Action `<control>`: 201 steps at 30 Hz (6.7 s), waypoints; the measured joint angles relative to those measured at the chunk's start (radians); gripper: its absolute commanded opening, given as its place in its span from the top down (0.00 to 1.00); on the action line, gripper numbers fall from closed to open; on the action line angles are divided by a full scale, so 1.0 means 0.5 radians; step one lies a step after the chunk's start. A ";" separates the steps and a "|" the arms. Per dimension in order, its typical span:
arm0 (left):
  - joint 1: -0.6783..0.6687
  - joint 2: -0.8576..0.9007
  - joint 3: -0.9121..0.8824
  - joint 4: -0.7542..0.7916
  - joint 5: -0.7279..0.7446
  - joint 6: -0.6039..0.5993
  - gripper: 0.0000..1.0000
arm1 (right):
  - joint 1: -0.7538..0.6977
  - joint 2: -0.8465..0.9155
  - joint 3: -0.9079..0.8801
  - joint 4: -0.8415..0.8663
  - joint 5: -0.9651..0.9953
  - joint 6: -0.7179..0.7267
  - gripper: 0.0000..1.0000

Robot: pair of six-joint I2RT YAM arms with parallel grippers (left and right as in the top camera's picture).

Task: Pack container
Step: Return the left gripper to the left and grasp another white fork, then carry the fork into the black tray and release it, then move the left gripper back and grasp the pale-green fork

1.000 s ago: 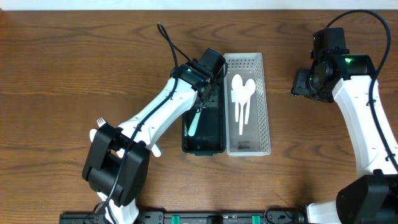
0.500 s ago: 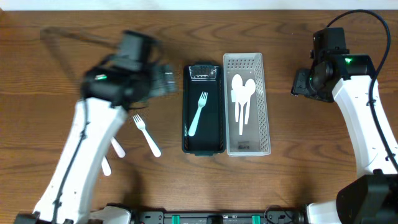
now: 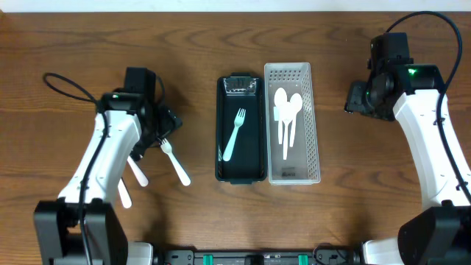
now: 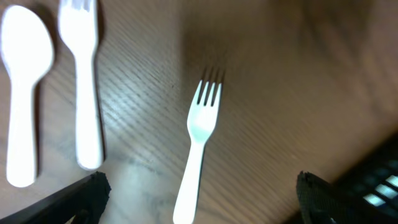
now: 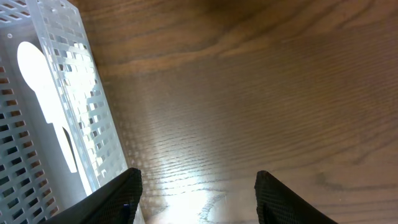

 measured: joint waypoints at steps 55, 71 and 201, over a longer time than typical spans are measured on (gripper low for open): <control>0.000 0.492 -0.157 0.256 0.180 0.365 0.58 | 0.000 0.000 0.000 0.000 0.000 0.000 0.38; 0.000 0.492 -0.157 0.255 0.187 0.372 0.81 | 0.000 0.000 0.000 0.000 0.000 0.000 0.39; 0.612 0.589 0.101 0.135 0.098 0.640 0.08 | 0.000 0.000 -0.002 -0.212 0.000 -0.094 0.27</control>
